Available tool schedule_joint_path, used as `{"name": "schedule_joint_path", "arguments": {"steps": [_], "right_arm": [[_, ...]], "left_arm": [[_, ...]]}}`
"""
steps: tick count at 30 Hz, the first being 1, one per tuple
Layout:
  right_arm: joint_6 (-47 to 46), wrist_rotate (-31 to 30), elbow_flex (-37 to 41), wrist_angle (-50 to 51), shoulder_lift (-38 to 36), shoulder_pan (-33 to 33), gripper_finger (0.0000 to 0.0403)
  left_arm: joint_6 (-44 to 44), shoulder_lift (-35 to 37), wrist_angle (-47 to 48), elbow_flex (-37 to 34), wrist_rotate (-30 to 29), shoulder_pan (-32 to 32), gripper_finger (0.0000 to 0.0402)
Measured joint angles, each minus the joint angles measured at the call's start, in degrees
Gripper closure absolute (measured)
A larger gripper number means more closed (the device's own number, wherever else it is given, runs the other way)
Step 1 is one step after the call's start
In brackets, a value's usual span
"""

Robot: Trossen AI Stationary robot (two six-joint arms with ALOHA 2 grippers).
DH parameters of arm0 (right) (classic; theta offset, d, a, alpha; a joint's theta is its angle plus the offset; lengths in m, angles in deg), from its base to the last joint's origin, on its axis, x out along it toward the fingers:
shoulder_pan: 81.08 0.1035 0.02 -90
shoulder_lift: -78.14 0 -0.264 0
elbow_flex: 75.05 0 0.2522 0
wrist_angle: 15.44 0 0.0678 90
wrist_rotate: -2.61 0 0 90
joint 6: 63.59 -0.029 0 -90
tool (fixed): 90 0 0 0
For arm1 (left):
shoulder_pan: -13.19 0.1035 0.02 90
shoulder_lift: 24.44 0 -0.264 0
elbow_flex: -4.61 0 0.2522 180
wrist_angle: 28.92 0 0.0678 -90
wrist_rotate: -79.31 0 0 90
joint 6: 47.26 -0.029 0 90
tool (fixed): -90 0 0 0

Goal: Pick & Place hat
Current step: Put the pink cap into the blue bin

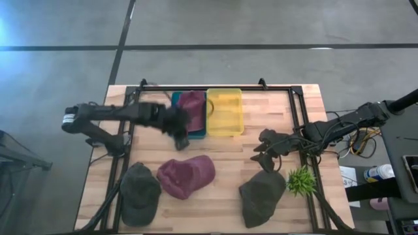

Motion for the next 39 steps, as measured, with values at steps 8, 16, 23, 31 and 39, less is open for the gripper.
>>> {"name": "schedule_joint_path", "arguments": {"steps": [8,16,23,31,39], "right_arm": [[-2.72,3.19,0.04,-8.74,4.7,3.12,0.0179],[-11.46,4.43,0.04,-22.5,19.33,4.24,0.0179],[-9.27,7.11,0.04,-34.97,31.9,-0.76,0.0179],[-8.1,16.69,0.04,-54.63,44.93,-9.94,0.0179],[-10.91,22.88,-0.57,-61.74,51.6,-12.36,0.0179]], "left_arm": [[19.09,-2.63,2.52,-0.05,-0.32,-18.63,0.0309],[34.29,-10.29,3.04,-0.13,-0.41,-30.88,0.0309],[41.67,-19.48,3.86,-0.21,-0.36,-36.74,0.0309],[41.2,-28.75,3.78,-0.21,-0.04,-38.42,0.0309],[37.01,-32.37,3.12,-0.21,-0.42,-38.53,0.0309]]}}
